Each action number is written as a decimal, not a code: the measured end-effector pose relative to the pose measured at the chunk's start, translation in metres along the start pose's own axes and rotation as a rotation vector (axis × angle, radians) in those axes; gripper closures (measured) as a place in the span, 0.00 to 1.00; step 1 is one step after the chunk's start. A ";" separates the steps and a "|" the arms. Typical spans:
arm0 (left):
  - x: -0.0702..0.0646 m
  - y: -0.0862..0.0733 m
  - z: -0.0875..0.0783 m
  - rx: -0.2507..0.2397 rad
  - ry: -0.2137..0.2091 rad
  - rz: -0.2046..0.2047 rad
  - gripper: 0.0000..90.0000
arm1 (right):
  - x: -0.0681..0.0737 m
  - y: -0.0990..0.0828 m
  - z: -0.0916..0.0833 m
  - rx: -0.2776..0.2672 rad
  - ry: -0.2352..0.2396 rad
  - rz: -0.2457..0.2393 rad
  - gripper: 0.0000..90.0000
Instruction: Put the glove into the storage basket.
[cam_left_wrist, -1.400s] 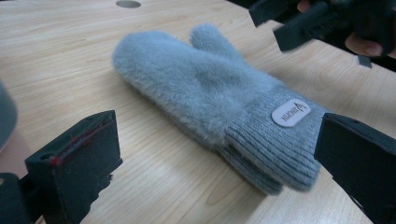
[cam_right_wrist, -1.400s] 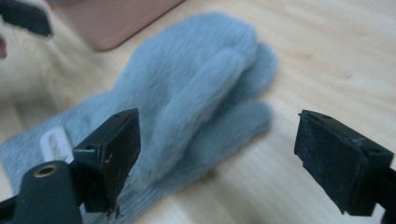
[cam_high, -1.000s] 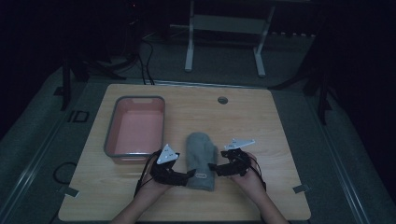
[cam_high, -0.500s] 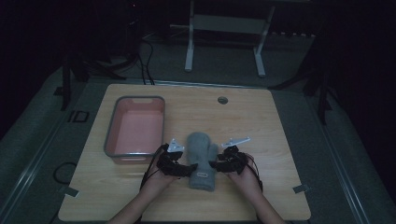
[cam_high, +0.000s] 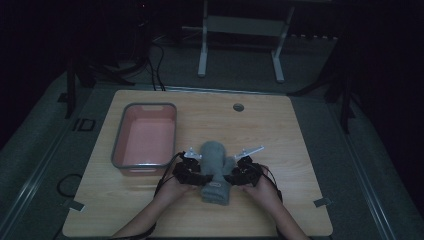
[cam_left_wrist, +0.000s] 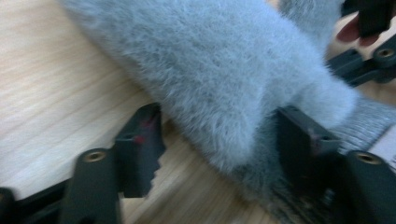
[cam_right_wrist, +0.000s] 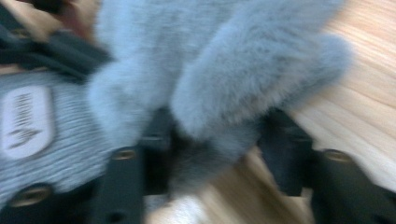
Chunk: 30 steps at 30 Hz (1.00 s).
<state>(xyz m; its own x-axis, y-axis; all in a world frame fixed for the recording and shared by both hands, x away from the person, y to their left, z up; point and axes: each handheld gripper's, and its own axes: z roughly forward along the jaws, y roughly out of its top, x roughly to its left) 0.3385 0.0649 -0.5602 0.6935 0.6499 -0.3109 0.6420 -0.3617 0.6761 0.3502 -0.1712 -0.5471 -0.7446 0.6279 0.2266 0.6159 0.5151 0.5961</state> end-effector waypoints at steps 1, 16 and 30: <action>0.001 0.000 0.001 0.003 -0.020 -0.005 0.48 | 0.001 0.000 0.000 -0.002 0.006 -0.006 0.69; -0.001 0.002 0.000 -0.022 -0.095 -0.020 0.88 | 0.014 -0.006 -0.002 -0.070 -0.043 -0.107 0.88; -0.011 0.024 -0.031 -0.066 -0.106 0.009 0.89 | 0.022 0.010 -0.028 -0.150 -0.013 -0.122 0.91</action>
<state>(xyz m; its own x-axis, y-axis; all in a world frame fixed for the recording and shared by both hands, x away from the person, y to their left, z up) 0.3367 0.0696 -0.5199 0.7322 0.5710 -0.3713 0.6149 -0.3199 0.7208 0.3326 -0.1683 -0.5146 -0.8070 0.5746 0.1363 0.4755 0.4955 0.7269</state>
